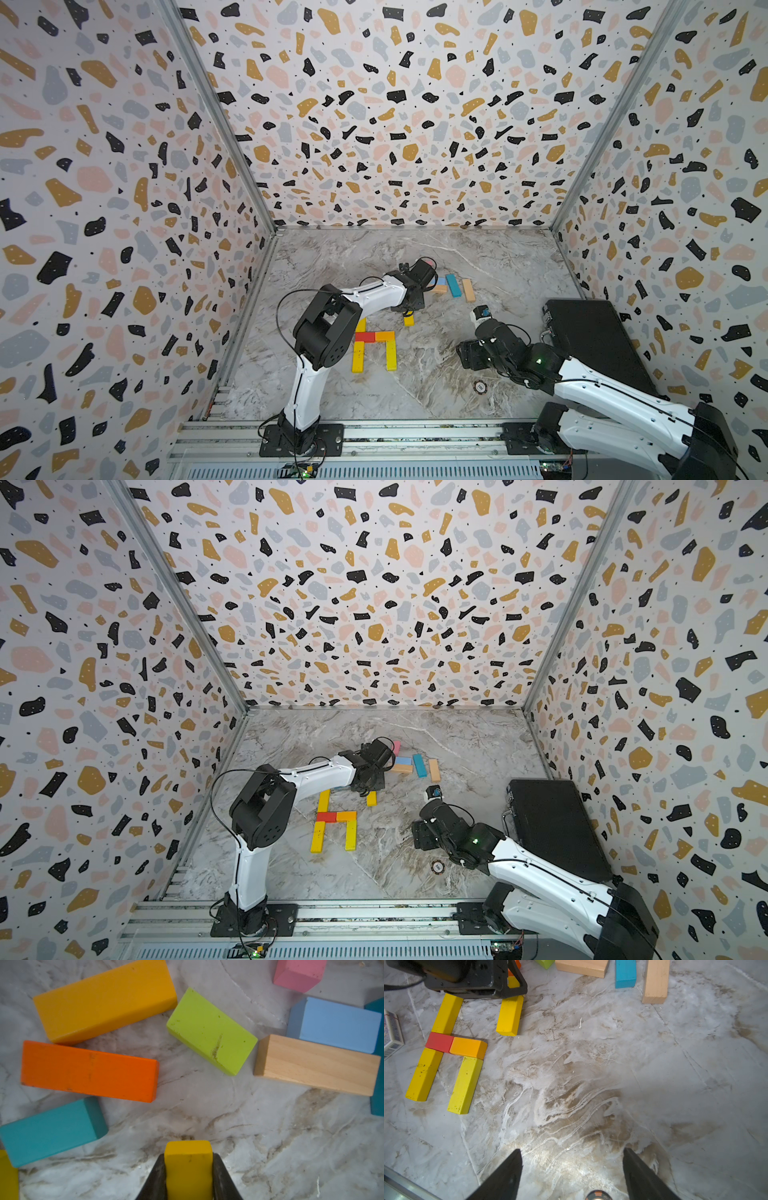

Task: Assemble the letter h with building blocks
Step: Place the building block at the center of the board.

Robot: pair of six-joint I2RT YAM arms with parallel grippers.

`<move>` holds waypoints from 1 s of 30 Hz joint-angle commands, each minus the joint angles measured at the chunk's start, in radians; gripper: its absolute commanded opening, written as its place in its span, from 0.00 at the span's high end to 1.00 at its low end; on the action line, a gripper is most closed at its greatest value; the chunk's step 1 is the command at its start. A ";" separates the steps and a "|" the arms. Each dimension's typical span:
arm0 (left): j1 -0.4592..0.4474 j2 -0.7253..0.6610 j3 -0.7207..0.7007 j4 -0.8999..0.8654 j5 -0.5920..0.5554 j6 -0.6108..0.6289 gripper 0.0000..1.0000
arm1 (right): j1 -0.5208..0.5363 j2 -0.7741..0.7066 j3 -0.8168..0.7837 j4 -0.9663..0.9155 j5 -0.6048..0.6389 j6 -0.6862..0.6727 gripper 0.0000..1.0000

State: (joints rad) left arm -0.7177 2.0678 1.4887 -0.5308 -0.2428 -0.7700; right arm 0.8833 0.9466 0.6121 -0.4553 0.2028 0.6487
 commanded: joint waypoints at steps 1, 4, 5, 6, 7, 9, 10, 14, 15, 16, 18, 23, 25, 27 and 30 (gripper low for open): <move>-0.009 0.012 -0.008 -0.012 -0.039 0.020 0.84 | -0.004 -0.018 0.006 -0.022 0.014 -0.005 0.22; -0.015 0.021 0.001 -0.010 -0.040 0.046 0.83 | -0.006 -0.020 0.005 -0.022 0.011 -0.003 0.22; -0.019 0.025 0.003 -0.013 -0.044 0.054 0.83 | -0.007 -0.020 0.004 -0.020 0.012 -0.001 0.22; -0.020 0.032 0.004 -0.013 -0.045 0.058 0.83 | -0.006 -0.020 0.004 -0.020 0.012 -0.002 0.22; -0.020 0.035 0.006 -0.013 -0.045 0.062 0.83 | -0.006 -0.021 0.003 -0.020 0.012 -0.001 0.22; -0.022 0.043 0.002 -0.003 -0.037 0.072 0.83 | -0.007 -0.022 0.001 -0.022 0.010 0.000 0.22; -0.023 0.047 0.002 -0.005 -0.037 0.071 0.83 | -0.009 -0.022 0.001 -0.022 0.010 0.001 0.22; -0.024 0.056 0.001 -0.005 -0.035 0.071 0.73 | -0.009 -0.023 0.003 -0.023 0.005 0.003 0.21; -0.024 0.054 -0.001 -0.003 -0.038 0.069 0.69 | -0.010 -0.025 0.003 -0.023 0.006 0.006 0.21; -0.025 0.049 -0.006 0.004 -0.038 0.068 0.63 | -0.010 -0.028 0.003 -0.023 0.006 0.008 0.20; -0.023 0.038 -0.012 0.013 -0.040 0.068 0.50 | -0.010 -0.036 0.001 -0.023 0.004 0.011 0.19; -0.024 -0.029 0.020 0.023 -0.044 0.090 0.27 | -0.012 -0.058 0.007 -0.034 0.007 0.014 0.15; -0.023 -0.087 0.044 0.020 -0.057 0.109 0.20 | -0.011 -0.064 0.014 -0.043 0.010 0.012 0.14; -0.021 -0.160 0.058 0.020 -0.059 0.125 0.16 | -0.011 -0.068 0.017 -0.046 0.013 0.005 0.15; -0.020 -0.313 0.023 0.045 -0.045 0.142 0.07 | -0.012 -0.049 0.030 -0.045 0.014 -0.012 0.15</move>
State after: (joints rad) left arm -0.7361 1.9171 1.4895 -0.5213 -0.2726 -0.6613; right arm 0.8761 0.8967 0.6121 -0.4683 0.2028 0.6506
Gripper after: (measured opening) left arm 0.917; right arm 0.851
